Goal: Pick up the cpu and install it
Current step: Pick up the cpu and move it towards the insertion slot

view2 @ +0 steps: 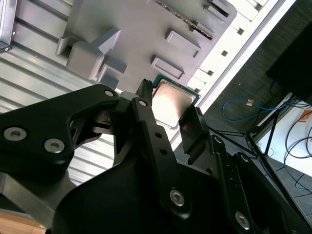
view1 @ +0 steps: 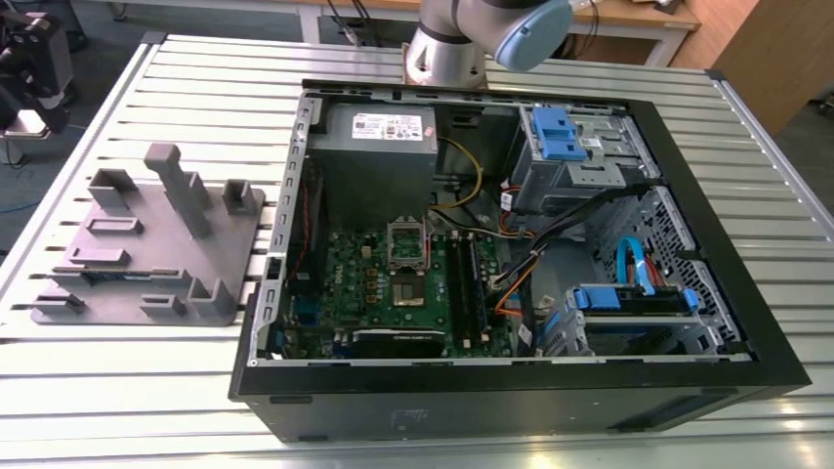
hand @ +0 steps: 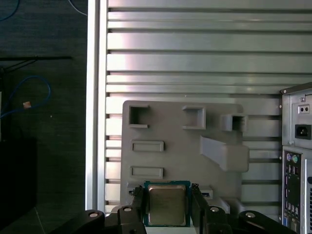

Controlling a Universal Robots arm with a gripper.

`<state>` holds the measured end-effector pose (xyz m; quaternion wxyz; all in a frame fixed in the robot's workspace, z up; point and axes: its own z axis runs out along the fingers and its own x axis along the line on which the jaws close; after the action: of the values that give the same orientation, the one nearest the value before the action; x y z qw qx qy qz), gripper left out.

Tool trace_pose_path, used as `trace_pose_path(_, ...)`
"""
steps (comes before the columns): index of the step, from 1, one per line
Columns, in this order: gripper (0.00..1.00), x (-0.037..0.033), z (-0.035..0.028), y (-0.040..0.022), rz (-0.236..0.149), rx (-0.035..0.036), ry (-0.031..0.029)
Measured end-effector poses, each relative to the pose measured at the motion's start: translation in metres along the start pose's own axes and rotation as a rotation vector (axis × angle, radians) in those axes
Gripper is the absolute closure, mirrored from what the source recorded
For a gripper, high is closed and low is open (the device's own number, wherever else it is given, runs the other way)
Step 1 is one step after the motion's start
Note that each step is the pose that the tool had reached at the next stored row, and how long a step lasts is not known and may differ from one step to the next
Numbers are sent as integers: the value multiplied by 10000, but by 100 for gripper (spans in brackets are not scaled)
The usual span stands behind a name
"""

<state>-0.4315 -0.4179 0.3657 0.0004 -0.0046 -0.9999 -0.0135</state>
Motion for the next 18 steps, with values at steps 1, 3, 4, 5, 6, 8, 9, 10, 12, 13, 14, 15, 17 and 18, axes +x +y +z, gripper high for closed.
trace_pose_path(1,53,-10,0,1,1,0,0)
trace_pose_path(3,53,-29,0,1,1,0,0)
trace_pose_path(4,53,-38,0,1,1,0,0)
trace_pose_path(5,53,-46,0,1,1,0,0)
trace_pose_path(6,53,-54,0,1,1,0,0)
trace_pose_path(8,53,-70,0,1,1,0,0)
trace_pose_path(9,53,-79,0,1,1,0,-1)
trace_pose_path(10,53,-87,0,1,1,0,-1)
trace_pose_path(12,53,-108,0,2,2,0,0)
trace_pose_path(13,53,-118,0,2,1,0,-1)
trace_pose_path(14,53,-129,0,2,2,0,0)
trace_pose_path(15,53,-140,0,2,2,0,0)
trace_pose_path(17,53,-161,-1,2,1,1,1)
trace_pose_path(18,53,-171,0,2,1,0,-1)
